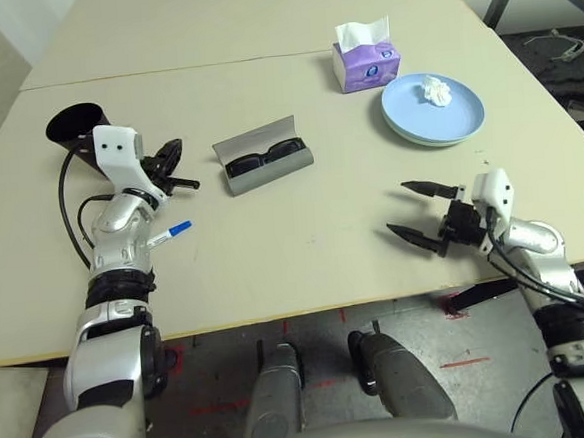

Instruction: Organize and tidy the items on the table.

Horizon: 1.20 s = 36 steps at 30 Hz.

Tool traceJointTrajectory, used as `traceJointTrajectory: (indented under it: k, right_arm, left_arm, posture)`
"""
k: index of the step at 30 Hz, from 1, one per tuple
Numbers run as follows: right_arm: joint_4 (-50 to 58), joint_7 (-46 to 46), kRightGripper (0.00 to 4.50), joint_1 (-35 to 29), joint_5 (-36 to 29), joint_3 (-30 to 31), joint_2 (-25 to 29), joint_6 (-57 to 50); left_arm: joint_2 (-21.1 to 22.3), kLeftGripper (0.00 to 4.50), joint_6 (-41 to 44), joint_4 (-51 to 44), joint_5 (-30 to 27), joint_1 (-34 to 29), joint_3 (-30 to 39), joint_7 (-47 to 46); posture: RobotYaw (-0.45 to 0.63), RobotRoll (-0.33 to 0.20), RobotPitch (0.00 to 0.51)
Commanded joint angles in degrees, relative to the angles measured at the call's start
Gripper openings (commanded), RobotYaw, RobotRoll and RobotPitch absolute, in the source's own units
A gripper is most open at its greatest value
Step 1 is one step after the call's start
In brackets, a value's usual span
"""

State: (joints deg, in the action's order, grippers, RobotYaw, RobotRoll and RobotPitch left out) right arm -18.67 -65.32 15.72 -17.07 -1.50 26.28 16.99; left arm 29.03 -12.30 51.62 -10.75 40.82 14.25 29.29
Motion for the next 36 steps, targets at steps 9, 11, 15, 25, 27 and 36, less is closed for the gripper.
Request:
traceJointTrajectory:
  k: [9, 11, 15, 25, 27, 36]
  right_arm:
    - [0.51, 0.84, 4.50, -0.36, 0.51, 1.10, 0.93, 0.00]
    - [0.20, 0.90, 4.50, -0.02, 0.68, 1.46, 0.79, 0.01]
    - [-0.72, 0.90, 4.50, 0.62, 1.07, 2.09, 0.60, 0.37]
    - [-1.25, 0.76, 4.50, 1.65, 0.63, 3.04, 0.14, 0.13]
    - [-0.97, 0.43, 4.50, 1.57, 0.29, 3.09, 0.07, -0.13]
    - [-0.69, -7.84, 4.50, 3.51, -3.41, 4.28, -0.37, 0.67]
  left_arm:
    - [0.85, 0.05, -2.23, -1.93, 0.89, -2.69, -4.50, 12.34]
    - [1.45, 0.05, -1.85, -3.81, 0.96, -4.12, -5.03, 13.68]
    - [2.49, 0.05, -0.79, -7.99, 0.88, -7.23, -6.06, 16.31]
    - [4.85, 0.05, 3.10, -17.97, 0.62, -13.66, -8.24, 21.38]
    - [5.12, 0.05, 4.19, -18.85, -0.01, -13.71, -7.62, 21.45]
    - [10.61, 0.05, 13.01, -25.88, -5.78, -13.87, -0.73, 19.64]
  posture:
    - [-0.21, 0.000, 0.207]
    - [-0.21, 0.000, 0.206]
    - [-0.20, 0.000, 0.205]
    - [-0.19, 0.000, 0.205]
    - [-0.19, 0.000, 0.205]
    - [-0.17, 0.000, 0.209]
